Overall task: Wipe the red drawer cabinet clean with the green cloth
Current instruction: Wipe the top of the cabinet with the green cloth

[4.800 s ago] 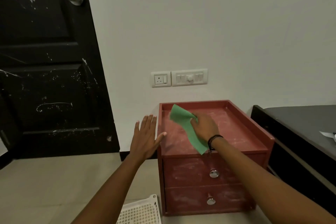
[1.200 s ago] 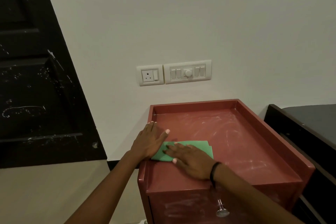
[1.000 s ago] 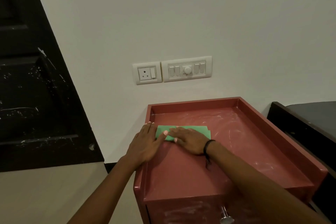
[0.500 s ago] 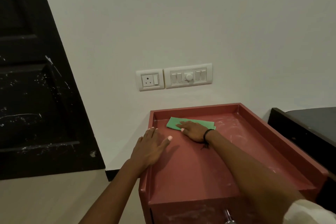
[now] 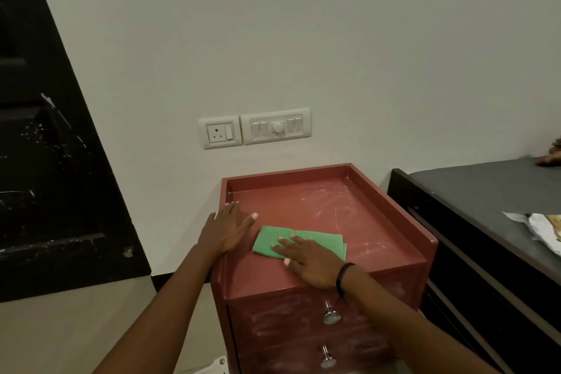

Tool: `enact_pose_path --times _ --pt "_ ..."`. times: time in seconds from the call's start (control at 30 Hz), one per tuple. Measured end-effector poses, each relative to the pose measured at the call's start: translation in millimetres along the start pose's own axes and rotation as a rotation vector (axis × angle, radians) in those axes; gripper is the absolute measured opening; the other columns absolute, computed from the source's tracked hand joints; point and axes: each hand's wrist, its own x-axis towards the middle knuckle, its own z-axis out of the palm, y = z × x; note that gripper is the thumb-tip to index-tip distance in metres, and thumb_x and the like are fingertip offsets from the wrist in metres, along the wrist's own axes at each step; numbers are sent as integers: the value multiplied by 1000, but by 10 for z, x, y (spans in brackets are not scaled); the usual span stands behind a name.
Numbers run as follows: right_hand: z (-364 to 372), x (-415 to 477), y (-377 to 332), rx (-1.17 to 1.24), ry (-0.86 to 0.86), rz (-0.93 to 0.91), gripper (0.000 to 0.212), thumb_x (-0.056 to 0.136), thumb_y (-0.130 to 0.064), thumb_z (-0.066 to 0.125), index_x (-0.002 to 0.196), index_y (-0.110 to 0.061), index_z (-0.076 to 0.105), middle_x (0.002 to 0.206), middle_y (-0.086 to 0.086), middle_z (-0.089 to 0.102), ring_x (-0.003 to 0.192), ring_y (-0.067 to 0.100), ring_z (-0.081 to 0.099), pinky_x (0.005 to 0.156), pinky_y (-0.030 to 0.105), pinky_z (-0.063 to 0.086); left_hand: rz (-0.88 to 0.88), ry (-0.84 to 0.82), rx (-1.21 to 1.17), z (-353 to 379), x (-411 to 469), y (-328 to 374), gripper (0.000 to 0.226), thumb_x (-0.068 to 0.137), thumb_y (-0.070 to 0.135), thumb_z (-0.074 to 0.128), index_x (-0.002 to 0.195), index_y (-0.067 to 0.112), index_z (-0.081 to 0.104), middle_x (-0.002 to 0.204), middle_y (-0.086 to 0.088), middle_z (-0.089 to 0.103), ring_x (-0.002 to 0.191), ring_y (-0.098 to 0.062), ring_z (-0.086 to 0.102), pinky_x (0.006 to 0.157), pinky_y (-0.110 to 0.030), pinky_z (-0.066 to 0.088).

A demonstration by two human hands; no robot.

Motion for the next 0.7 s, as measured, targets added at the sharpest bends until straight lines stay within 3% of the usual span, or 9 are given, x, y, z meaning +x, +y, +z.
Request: enact_pose_path --times 0.23,0.4,0.47,0.57,0.7 --pt "126 -574 -109 11 29 -67 50 105 -45 20 155 -43 12 165 -14 8 152 10 0 120 34 -2 23 -16 -15 10 -43 -10 78 98 64 23 157 12 20 166 -8 19 153 -24 16 122 -47 16" --pt "110 -447 78 26 51 -72 49 105 -47 17 154 -46 13 164 -18 11 152 7 2 122 37 5 51 -12 27 40 -5 -21 81 97 66 22 158 12 17 166 -9 17 154 -22 13 123 -45 13" --pt "73 -288 218 36 53 -61 48 106 -46 19 154 -44 16 163 -18 13 152 8 4 123 38 7 92 -26 87 45 17 -21 96 89 78 13 158 12 15 166 -8 16 154 -22 12 123 -42 11" --pt "-41 64 492 36 39 -34 47 107 -42 22 154 -41 19 164 -15 14 153 11 6 123 39 8 142 -82 177 54 91 -21 133 57 95 -17 160 14 6 168 -4 7 155 -17 3 125 -39 4" --pt "-170 621 939 56 49 10 47 108 -35 27 155 -35 24 164 -9 18 153 16 11 123 39 10 141 -121 159 88 208 48 136 51 96 -19 160 19 2 168 0 4 154 -12 1 125 -37 1"
